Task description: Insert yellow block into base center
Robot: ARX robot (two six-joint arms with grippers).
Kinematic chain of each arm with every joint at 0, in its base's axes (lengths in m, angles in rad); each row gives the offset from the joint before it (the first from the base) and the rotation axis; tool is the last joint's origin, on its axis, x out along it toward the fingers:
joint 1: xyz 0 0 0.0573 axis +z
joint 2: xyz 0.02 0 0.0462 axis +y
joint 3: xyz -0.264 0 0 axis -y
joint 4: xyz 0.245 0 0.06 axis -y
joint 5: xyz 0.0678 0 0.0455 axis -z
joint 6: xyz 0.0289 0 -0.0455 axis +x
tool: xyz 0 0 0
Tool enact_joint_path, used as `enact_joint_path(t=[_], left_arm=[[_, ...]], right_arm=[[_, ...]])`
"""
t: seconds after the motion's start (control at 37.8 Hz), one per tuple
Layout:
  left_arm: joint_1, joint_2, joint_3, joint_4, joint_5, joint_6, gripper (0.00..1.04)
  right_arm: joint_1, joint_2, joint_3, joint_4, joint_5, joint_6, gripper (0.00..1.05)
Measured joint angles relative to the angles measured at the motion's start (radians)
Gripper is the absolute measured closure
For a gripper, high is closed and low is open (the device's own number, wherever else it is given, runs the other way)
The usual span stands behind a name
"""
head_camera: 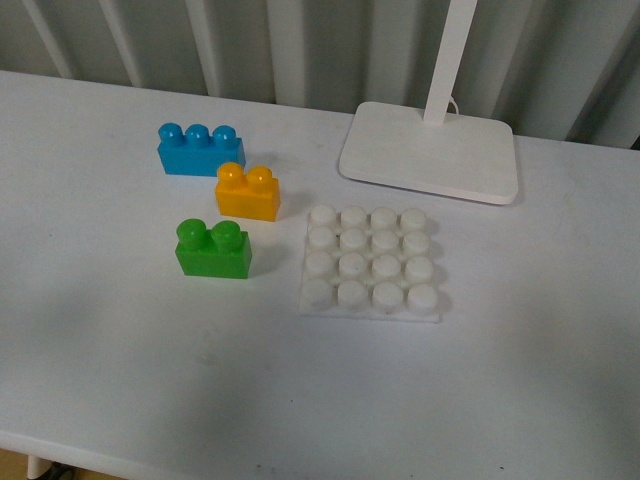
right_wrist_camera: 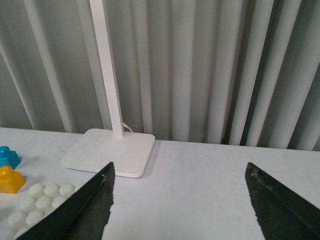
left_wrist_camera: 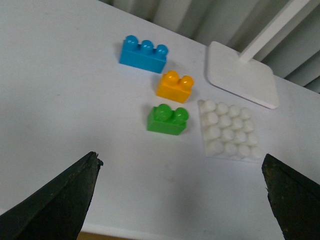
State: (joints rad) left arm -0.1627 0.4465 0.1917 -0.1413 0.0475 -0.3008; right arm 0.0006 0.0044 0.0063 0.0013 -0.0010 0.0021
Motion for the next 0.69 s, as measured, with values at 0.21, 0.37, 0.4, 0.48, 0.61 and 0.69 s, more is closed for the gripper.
enact_joint_path(t=[0.21,0.37,0.4,0.48,0.61,0.69], left_arm=[[-0.242,0.501,0.146,0.355,-0.1,-0.083,0.06],[-0.314,0.858,0.272,0.479,-0.146,-0.088,0.06],[-0.319,0.901,0.292,0.487,-0.146,-0.087,0.06],[-0.332,1.026,0.356,0.505,-0.15,-0.082,0.06],[-0.346,1.154,0.43,0.516,-0.151,-0.061,0.06],[-0.355,1.216,0.468,0.517,-0.154,-0.053,0.06]], right_arm=[[0.0,0.0,0.0,0.0,0.0,0.0,0.1],[0.0,0.0,0.0,0.0,0.0,0.0,0.09],[0.0,0.0,0.0,0.0,0.0,0.0,0.09],[0.0,0.0,0.0,0.0,0.0,0.0,0.09],[0.0,0.0,0.0,0.0,0.0,0.0,0.09],[0.0,0.0,0.0,0.0,0.0,0.0,0.09]])
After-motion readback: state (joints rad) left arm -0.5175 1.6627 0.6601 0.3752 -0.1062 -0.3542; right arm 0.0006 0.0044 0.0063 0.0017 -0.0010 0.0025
